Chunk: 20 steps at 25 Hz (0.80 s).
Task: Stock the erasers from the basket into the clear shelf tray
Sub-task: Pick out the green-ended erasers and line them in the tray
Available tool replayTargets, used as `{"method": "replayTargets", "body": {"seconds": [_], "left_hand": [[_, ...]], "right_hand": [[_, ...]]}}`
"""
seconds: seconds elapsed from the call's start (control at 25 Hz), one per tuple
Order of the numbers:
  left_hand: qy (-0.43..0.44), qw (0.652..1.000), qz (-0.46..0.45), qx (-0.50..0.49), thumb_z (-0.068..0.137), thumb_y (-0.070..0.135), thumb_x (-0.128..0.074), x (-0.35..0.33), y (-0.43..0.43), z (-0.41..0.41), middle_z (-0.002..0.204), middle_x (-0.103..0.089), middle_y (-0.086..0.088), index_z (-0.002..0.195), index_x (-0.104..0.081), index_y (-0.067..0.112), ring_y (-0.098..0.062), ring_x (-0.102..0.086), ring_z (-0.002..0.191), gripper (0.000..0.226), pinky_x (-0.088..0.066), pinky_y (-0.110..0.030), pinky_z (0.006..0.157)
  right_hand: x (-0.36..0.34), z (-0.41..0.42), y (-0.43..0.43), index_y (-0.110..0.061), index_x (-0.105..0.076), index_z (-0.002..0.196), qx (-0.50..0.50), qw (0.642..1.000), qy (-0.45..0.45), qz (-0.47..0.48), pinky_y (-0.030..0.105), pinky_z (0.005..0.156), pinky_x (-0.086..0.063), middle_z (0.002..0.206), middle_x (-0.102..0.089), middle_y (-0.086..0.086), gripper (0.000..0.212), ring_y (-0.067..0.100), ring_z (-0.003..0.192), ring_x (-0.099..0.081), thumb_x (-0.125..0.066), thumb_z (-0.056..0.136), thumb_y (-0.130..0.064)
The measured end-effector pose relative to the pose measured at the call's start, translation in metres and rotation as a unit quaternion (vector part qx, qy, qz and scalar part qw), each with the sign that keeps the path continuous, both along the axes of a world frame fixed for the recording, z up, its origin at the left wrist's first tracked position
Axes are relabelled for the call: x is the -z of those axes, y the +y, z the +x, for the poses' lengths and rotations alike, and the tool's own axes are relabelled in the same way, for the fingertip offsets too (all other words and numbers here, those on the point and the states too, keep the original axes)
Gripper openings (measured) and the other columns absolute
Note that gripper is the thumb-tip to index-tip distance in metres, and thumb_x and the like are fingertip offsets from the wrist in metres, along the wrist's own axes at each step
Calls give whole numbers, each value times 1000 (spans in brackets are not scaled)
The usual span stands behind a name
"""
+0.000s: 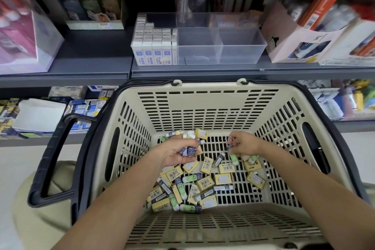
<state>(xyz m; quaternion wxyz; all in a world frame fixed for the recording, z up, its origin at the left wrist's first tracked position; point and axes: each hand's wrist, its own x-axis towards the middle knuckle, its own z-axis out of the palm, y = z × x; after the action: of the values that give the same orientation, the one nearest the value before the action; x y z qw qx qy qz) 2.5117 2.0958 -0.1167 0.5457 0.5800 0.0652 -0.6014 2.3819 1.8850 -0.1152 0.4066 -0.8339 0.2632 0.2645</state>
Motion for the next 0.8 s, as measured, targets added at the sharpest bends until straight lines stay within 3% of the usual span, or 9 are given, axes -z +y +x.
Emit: {"method": "replayTargets", "body": {"seconds": [0.08, 0.12, 0.2, 0.28, 0.48, 0.56, 0.68, 0.8], "left_hand": [[-16, 1000, 11, 4, 77, -2, -69, 2, 0, -1, 79, -68, -7, 93, -63, 12, -16, -68, 66, 22, -55, -29, 56], [-22, 1000, 14, 4, 77, -2, -69, 2, 0, -1, 81, -67, -7, 93, -63, 13, -15, -68, 64, 23, -55, -29, 57], [-26, 1000, 13, 5, 76, -2, -69, 2, 1, -3, 84, -65, -7, 92, -63, 13, -15, -67, 64, 23, -56, -30, 58], [-26, 1000, 10, 10, 74, -1, -71, 2, 1, -4, 82, -66, -6, 91, -64, 12, -16, -66, 66, 23, -56, -30, 61], [-26, 999, 16, 9, 72, 1, -76, 2, 2, -4, 84, -68, -6, 93, -64, 13, -16, -67, 69, 26, -57, -31, 64], [-25, 999, 20, 22, 72, 9, -79, 1, 2, -5, 82, -70, -4, 93, -64, 13, -14, -66, 70, 26, -57, -30, 65], [3, 999, 18, 36, 68, 19, -83, -5, 4, -6, 77, -71, -4, 91, -66, 13, -16, -66, 70, 29, -57, -31, 65], [7, 1000, 3, 25, 72, 11, -80, -12, 0, -3, 75, -71, -5, 93, -65, 11, -16, -67, 70, 26, -56, -29, 61]], "right_hand": [[3, 3, 7, -26, -54, 110, -78, 995, -1, -55, 17, 58, -41, 75, -54, -7, 25, 9, 63, -52, -58, 89, -14], [7, 4, 12, -29, -53, 118, -130, 987, 1, -90, 16, 61, -42, 85, -57, -8, 32, 8, 69, -54, -54, 89, -14], [18, 4, 22, -27, -53, 125, -207, 968, 10, -143, 24, 77, -46, 113, -59, -2, 39, 15, 94, -58, -53, 88, -13], [26, 3, 26, -25, -55, 120, -224, 958, 16, -177, 31, 83, -48, 121, -55, 2, 35, 20, 103, -56, -55, 87, -15], [21, 3, 23, -20, -59, 110, -197, 969, -15, -151, 25, 71, -39, 109, -60, 3, 21, 13, 88, -50, -59, 89, -24], [8, 12, 29, -21, -62, 105, -168, 978, -72, -97, 22, 69, -38, 98, -62, -2, 20, 10, 84, -52, -64, 85, -23], [-14, 31, 45, -23, -64, 96, -169, 972, -156, -48, 7, 59, -33, 77, -54, -16, 16, -6, 67, -47, -69, 81, -22], [-30, 39, 53, -22, -62, 97, -113, 976, -187, -6, 8, 60, -39, 74, -55, -17, 22, -7, 61, -49, -73, 78, -19]]}}
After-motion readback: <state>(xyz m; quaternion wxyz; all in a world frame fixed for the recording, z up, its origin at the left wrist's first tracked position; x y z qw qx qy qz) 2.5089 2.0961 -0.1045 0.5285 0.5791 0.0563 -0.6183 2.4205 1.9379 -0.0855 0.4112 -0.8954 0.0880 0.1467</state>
